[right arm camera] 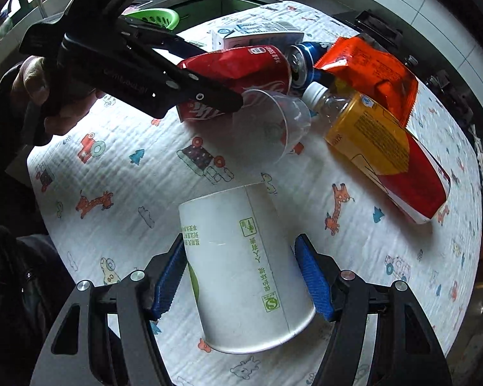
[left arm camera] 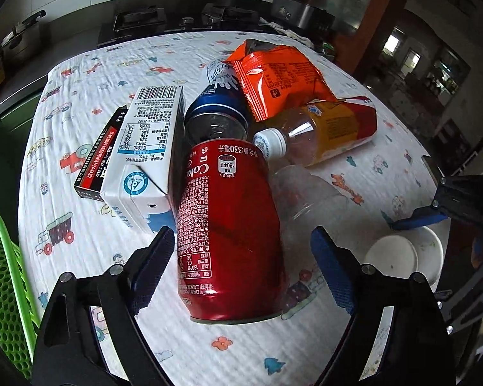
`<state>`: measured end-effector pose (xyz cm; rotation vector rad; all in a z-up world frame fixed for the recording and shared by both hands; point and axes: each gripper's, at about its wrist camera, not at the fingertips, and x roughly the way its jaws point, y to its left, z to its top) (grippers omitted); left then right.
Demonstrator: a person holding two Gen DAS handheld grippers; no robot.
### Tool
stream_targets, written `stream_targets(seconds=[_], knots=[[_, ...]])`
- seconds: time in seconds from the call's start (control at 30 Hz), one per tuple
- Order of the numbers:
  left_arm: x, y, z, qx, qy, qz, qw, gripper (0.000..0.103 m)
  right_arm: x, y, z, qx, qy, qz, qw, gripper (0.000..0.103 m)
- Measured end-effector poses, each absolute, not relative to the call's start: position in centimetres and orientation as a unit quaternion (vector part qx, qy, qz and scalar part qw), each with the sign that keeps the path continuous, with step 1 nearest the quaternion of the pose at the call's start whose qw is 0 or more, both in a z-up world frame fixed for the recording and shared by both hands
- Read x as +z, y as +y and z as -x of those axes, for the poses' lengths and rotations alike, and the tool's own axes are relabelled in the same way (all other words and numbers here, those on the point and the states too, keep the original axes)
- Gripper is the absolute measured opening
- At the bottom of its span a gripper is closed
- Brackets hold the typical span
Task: Collect trash
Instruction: 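Grasp the red Coca-Cola can with the left gripper while the right gripper grasps the white paper cup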
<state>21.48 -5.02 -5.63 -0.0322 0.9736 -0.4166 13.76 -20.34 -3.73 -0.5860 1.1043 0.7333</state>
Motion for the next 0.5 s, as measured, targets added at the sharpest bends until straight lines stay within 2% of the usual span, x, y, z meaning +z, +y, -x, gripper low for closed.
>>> stream_targets(seconds=[0.13,0.5], knots=[[-6.0,-4.9,-21.7,-0.194,0.467,0.014,0.862,0.064,-3.6,-21.3,-13.9,0.325,0.511,0.241,0.758,0.065],[-4.2,-3.9,-18.7,-0.208,0.432,0.020,0.877,0.063,-2.6,-21.4,-13.6,0.318,0.517,0.198,0.770,0.065]])
